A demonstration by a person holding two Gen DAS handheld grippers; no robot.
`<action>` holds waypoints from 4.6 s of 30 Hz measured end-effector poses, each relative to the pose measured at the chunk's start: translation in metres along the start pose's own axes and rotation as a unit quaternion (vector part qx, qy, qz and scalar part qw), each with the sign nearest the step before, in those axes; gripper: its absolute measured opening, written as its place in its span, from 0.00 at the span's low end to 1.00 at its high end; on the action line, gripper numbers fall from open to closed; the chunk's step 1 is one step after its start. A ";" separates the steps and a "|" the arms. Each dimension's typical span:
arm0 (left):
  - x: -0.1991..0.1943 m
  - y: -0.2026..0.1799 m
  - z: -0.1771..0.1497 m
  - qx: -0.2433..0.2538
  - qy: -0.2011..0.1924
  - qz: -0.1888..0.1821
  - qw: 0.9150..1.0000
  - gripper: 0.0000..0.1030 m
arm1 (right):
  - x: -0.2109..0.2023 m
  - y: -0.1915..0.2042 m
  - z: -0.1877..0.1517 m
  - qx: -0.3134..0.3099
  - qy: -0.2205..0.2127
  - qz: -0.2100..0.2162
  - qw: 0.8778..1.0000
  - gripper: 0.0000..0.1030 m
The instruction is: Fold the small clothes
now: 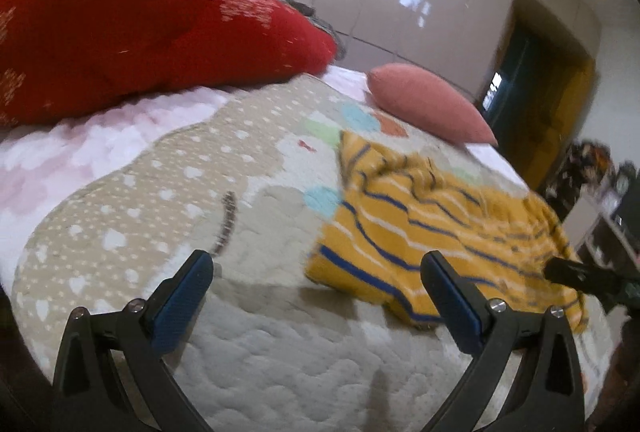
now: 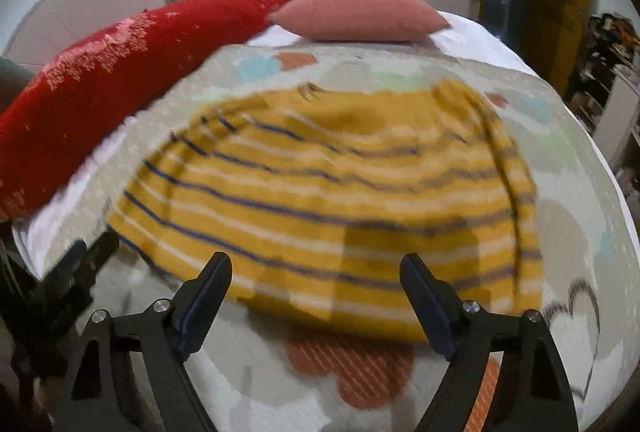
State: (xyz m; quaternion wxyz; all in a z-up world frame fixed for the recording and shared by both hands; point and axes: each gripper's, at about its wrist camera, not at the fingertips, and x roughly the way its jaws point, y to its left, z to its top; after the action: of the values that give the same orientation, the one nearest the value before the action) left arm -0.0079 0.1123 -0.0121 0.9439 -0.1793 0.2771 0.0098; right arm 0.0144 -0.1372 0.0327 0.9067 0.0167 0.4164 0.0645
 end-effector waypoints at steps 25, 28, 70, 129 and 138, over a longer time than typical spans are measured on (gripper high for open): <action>0.005 0.033 0.003 -0.038 0.006 0.023 0.999 1.00 | 0.180 0.171 0.084 -0.167 0.159 -0.083 0.970 0.82; 0.005 0.033 0.003 -0.039 0.006 0.026 0.999 1.00 | 0.163 0.166 0.087 -0.170 0.145 -0.074 0.972 0.42; -0.013 -0.151 0.008 0.125 0.152 -0.066 0.978 1.00 | 0.000 -0.188 -0.007 0.117 0.009 0.077 0.990 0.37; -0.113 -0.178 0.016 0.200 -0.029 -0.083 0.976 1.00 | -0.083 -0.141 -0.058 0.216 -0.067 0.091 0.970 0.67; -0.142 -0.176 0.001 0.195 -0.038 -0.073 0.977 1.00 | -0.101 -0.123 -0.083 0.187 -0.069 0.059 0.978 0.70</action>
State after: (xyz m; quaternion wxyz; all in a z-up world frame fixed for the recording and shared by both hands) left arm -0.1066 -0.0404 0.1213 0.9687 -0.0114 0.2236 -0.1067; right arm -0.1009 -0.2747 0.0448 0.9086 0.2149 0.3562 0.0379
